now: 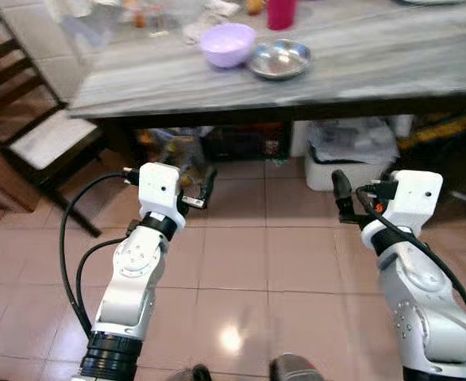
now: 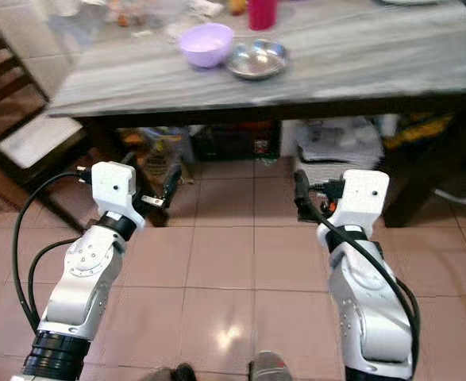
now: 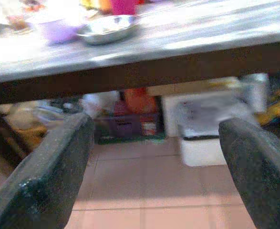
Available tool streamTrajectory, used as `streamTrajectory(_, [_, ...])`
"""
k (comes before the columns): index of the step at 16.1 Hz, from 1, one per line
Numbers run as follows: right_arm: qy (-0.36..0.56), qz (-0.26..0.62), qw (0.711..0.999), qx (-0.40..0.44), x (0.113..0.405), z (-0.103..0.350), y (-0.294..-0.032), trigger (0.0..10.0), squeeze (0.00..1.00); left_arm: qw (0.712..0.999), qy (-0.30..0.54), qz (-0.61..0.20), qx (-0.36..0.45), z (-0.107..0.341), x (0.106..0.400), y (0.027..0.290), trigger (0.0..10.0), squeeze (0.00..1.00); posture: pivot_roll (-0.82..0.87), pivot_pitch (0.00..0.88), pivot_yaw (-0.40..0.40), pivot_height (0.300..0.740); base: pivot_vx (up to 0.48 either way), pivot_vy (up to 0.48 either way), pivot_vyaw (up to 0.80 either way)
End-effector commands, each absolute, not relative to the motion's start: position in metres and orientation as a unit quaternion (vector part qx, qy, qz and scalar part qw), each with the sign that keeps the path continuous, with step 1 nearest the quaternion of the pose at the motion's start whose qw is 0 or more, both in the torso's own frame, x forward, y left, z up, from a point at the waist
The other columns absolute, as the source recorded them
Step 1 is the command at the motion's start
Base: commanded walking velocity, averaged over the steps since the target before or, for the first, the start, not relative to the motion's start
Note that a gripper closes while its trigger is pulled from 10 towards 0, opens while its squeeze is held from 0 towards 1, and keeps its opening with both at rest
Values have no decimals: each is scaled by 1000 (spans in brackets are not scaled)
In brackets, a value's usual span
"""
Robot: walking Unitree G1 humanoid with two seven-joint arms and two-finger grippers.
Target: Setting the table
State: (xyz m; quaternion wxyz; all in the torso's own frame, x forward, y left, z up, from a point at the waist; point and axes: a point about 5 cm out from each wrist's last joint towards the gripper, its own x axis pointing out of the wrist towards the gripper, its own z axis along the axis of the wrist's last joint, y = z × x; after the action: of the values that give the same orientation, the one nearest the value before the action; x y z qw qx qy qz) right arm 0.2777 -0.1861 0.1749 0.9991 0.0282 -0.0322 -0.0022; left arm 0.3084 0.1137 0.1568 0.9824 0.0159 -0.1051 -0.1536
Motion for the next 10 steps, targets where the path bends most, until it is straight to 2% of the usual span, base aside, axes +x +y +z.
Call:
streamTrajectory(1, [-39, 2, 999, 33, 275, 177, -184, 10000, 0, 982, -104, -154, 20, 158, 308, 117, 10000, 0, -325, 194, 104, 740, 0, -382, -475])
streamTrajectory(10, [-35, 4, 999, 24, 275, 176, -185, 10000, 0, 981, -102, -164, 16, 157, 308, 113, 10000, 0, -328, 196, 102, 740, 0, -381, 0])
